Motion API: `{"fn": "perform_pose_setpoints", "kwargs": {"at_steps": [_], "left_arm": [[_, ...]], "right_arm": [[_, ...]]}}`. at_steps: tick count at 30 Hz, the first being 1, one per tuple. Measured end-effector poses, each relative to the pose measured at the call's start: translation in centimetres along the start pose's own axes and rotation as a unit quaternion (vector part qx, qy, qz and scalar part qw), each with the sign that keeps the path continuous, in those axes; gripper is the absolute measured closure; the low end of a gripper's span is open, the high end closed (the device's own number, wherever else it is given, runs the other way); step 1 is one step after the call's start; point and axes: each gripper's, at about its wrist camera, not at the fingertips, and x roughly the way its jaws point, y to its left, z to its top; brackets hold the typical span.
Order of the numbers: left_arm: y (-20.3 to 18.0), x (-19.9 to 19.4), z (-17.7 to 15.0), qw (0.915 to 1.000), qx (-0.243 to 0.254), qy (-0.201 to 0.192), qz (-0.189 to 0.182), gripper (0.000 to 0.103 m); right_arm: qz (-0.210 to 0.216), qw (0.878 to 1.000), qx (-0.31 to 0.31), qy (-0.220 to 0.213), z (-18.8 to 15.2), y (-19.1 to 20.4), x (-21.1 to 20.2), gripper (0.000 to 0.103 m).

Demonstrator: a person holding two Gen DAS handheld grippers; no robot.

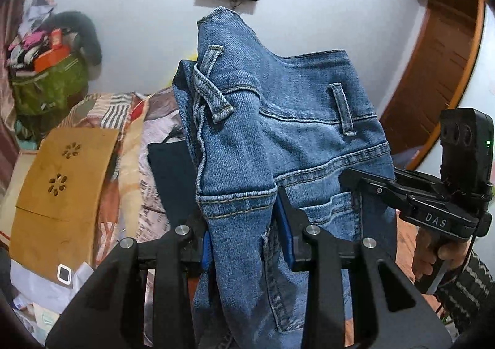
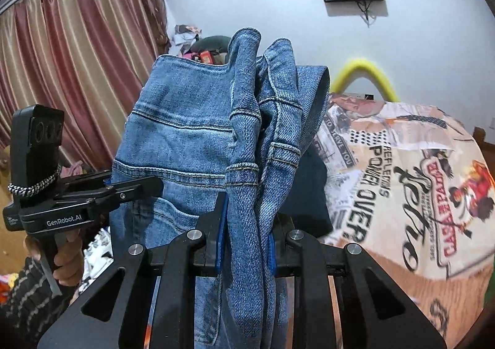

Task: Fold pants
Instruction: 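Grasp the folded jeans with both grippers and lift them, then lower the jeans onto the bed and open both grippers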

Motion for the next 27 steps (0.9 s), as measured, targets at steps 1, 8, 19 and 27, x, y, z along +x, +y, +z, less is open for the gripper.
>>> {"fn": "perform_pose_setpoints", "kwargs": {"at_steps": [1,8,19,27], "left_arm": [[1.1,1.1,0.2,1.0,-0.006,0.003,0.004,0.069],[6.1,8.4,0.5,0.9985,-0.041,0.024,0.027,0.069],[11.5,22.5,-3.1,0.9859,-0.107,0.126,0.025,0.067],[11.2,22.4,-5.3,0.9826,-0.111,0.138,0.055,0.064]], "right_arm": [[-0.001,1.0,0.0,0.004,0.2,-0.1,0.8,0.084],[-0.017,0.999,0.013,0.041,1.3,-1.9,8.7,0.084],[-0.079,0.983,0.057,0.157,-1.1,-7.1,19.9,0.084],[-0.095,0.985,0.01,0.146,-2.6,-5.7,16.6,0.081]]}}
